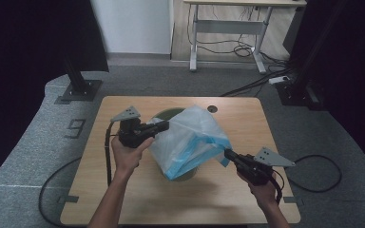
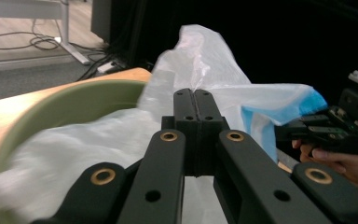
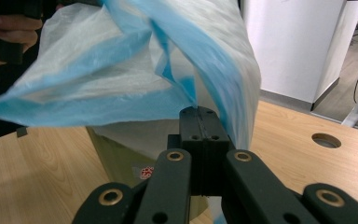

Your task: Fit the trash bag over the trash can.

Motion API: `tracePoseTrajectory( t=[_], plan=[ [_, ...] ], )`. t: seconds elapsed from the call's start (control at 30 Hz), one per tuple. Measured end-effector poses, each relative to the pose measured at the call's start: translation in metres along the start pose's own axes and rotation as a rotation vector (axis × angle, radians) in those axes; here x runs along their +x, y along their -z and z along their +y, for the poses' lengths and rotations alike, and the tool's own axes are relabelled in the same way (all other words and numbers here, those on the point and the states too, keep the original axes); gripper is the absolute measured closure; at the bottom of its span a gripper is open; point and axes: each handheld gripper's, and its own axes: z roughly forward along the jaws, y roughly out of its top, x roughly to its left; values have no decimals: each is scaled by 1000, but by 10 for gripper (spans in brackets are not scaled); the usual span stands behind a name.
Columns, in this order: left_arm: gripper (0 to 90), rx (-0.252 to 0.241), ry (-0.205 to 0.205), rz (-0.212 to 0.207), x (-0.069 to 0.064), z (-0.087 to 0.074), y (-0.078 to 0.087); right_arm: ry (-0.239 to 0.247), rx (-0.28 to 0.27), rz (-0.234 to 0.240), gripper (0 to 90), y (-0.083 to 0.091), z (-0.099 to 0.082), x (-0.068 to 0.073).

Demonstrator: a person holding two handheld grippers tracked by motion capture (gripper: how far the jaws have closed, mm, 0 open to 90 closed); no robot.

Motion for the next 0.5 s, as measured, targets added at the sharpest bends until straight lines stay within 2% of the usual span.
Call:
tracePoseTrajectory(
  t=[0.07,0.2,0.43,0.5],
  plan=[
    [900,-9,13,10,6,-1,6,0,6,-3,890,-1,-1,0],
    [900,10,-7,68,15,-6,18,-10,20,-5,889,-4,-3,-3],
    [900,-18,31,76,30,-20,38,-8,32,27,890,-12,-6,4],
    [900,-16,23,84,30,-28,43,-21,32,45,890,-13,-12,8]
  ],
)
